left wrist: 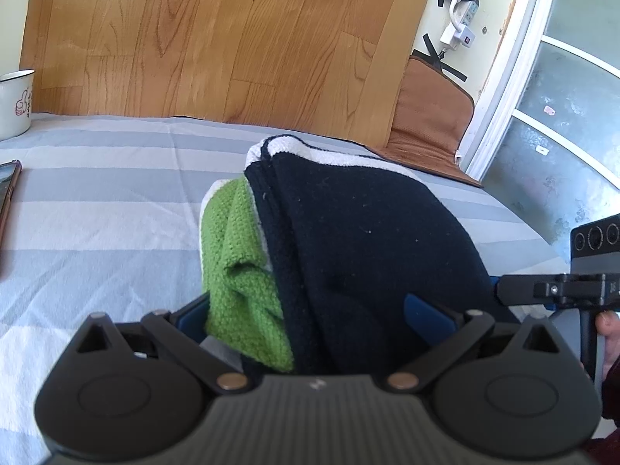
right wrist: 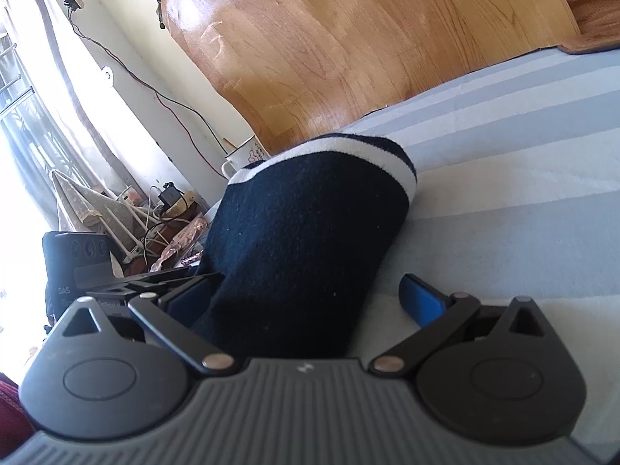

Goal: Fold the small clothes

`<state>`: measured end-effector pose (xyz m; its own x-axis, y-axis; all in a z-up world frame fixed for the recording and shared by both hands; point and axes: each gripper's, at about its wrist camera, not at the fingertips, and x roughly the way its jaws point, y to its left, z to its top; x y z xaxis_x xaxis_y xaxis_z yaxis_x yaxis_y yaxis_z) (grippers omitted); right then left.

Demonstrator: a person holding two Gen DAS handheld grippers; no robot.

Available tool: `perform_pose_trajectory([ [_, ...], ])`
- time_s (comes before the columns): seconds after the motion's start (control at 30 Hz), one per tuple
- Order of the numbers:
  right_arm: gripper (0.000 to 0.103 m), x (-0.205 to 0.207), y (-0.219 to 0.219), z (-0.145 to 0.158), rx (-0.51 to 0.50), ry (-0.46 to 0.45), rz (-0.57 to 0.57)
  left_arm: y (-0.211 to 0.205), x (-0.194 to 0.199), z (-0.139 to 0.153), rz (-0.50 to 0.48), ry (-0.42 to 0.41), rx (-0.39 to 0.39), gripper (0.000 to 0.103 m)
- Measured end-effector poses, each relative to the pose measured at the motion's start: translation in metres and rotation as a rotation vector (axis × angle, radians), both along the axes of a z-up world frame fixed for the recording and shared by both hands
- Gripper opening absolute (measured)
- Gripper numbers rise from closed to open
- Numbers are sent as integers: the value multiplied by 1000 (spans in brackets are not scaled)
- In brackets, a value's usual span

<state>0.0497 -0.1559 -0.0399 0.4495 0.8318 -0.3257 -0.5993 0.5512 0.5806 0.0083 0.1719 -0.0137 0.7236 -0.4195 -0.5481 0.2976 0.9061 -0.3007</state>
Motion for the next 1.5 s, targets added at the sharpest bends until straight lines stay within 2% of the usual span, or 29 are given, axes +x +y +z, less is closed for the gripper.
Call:
perform_pose_trajectory([
  [1.5, 103, -3, 3, 1, 6, -9, 24, 17, 5, -2, -4, 12, -134, 103],
])
